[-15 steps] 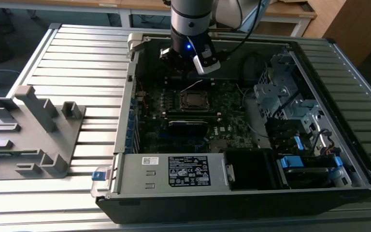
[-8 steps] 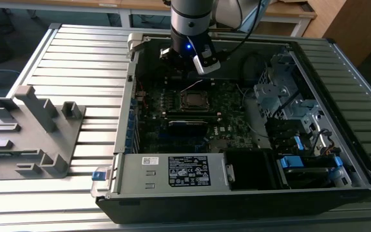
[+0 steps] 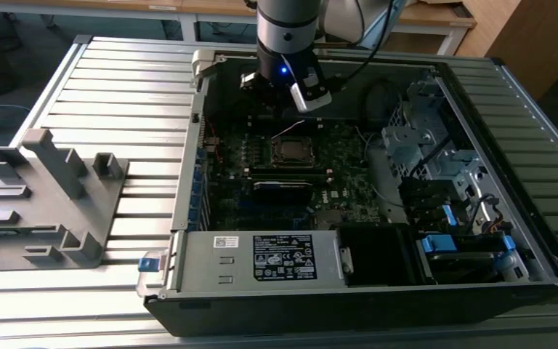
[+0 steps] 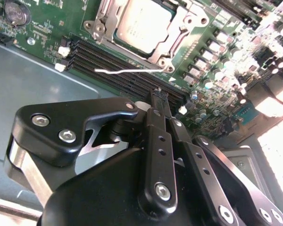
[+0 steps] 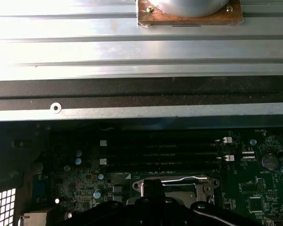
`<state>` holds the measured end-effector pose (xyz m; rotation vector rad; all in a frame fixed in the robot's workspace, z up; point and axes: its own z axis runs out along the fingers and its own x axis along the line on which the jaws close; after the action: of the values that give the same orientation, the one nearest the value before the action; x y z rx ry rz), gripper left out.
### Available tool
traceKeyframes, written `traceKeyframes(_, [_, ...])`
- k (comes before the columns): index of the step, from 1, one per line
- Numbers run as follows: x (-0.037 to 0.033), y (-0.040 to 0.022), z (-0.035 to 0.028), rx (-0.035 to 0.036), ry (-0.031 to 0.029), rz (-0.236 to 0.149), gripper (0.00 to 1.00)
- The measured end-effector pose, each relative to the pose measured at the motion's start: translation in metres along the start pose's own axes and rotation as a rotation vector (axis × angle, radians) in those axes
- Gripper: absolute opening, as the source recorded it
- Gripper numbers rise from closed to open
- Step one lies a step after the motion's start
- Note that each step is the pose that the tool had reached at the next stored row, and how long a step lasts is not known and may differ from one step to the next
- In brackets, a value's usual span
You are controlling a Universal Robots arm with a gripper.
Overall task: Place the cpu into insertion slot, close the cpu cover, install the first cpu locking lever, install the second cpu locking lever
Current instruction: 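Install the first cpu locking lever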
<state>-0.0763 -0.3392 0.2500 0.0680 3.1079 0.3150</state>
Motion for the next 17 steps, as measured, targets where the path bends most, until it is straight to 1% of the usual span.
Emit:
traceKeyframes(1, [0.0000, -0.0001, 0.0002, 0.0064, -0.0003, 0.000, 0.10])
traceKeyframes(2, [0.0000, -0.0001, 0.0004, 0.0154, -0.0007, 0.000, 0.10])
traceKeyframes(4, [0.0000, -0.0002, 0.0007, 0.0380, -0.0015, -0.001, 0.10])
traceKeyframes(5, [0.0000, -0.0002, 0.0010, 0.0439, -0.0019, -0.001, 0.10])
traceKeyframes(6, [0.0000, -0.0003, 0.0012, 0.0461, -0.0020, -0.001, 0.10])
traceKeyframes(7, [0.0000, -0.0003, 0.0012, 0.0464, -0.0018, -0.001, 0.10])
traceKeyframes(14, [-0.0007, -0.0004, 0.0018, 0.0462, -0.0018, -0.001, 0.10])
traceKeyframes(17, [-0.0011, -0.0004, 0.0020, 0.0474, -0.0019, -0.001, 0.10])
